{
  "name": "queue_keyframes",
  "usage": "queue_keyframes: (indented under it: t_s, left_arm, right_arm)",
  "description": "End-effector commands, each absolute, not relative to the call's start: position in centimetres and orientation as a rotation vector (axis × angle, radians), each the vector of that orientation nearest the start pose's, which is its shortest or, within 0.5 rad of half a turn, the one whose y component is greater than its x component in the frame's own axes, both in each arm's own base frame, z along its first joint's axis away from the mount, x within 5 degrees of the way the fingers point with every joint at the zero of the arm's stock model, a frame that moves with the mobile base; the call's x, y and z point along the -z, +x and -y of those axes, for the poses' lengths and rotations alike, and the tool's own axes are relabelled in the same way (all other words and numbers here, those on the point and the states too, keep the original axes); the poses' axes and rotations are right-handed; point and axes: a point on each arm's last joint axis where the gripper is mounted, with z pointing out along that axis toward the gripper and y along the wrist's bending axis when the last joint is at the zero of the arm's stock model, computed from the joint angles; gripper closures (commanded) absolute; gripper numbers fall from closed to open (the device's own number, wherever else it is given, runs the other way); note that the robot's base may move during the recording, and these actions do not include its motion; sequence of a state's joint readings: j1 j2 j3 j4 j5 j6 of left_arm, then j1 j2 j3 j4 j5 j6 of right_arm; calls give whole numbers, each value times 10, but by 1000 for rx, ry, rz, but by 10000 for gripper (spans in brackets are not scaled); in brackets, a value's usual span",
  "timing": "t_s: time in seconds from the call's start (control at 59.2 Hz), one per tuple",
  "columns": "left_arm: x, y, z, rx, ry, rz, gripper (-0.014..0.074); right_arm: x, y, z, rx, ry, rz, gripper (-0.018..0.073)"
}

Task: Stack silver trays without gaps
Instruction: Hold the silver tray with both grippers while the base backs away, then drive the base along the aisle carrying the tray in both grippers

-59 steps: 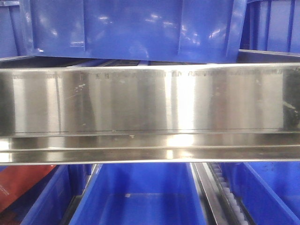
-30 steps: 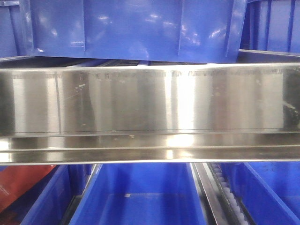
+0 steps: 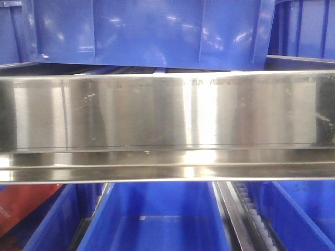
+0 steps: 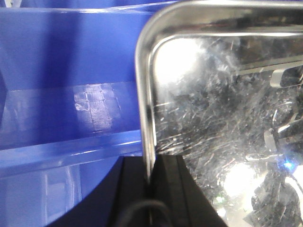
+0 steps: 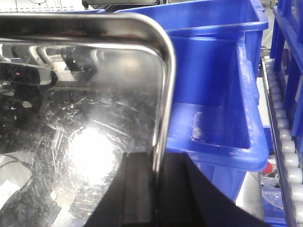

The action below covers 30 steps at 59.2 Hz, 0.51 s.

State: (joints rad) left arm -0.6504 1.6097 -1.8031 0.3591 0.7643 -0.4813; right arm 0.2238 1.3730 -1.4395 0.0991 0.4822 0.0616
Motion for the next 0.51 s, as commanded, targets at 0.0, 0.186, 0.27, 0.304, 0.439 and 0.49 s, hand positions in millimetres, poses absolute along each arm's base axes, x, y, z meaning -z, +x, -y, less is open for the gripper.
queue_keyframes:
  t_s: [0.0, 0.186, 0.27, 0.304, 0.439, 0.49]
  left_arm:
    - [-469, 297, 203, 330, 299, -1926, 616]
    - [-469, 297, 203, 330, 299, -1926, 616]
    - [-469, 297, 204, 331, 299, -1924, 616]
    - [-469, 297, 204, 331, 299, -1924, 616]
    - [-469, 297, 203, 330, 300, -1923, 616]
    - [-469, 297, 203, 330, 300, -1923, 616]
  right_arm:
    - [-448, 301, -74, -285, -120, -1840, 640]
    - [-448, 301, -74, -285, -120, -1840, 640]
    - [-448, 301, -74, -285, -120, -1840, 640]
    - [-448, 301, -74, -285, -120, -1840, 640]
    - [-448, 301, -74, -285, -120, -1840, 640]
    - [-448, 301, -74, -285, -120, -1840, 640]
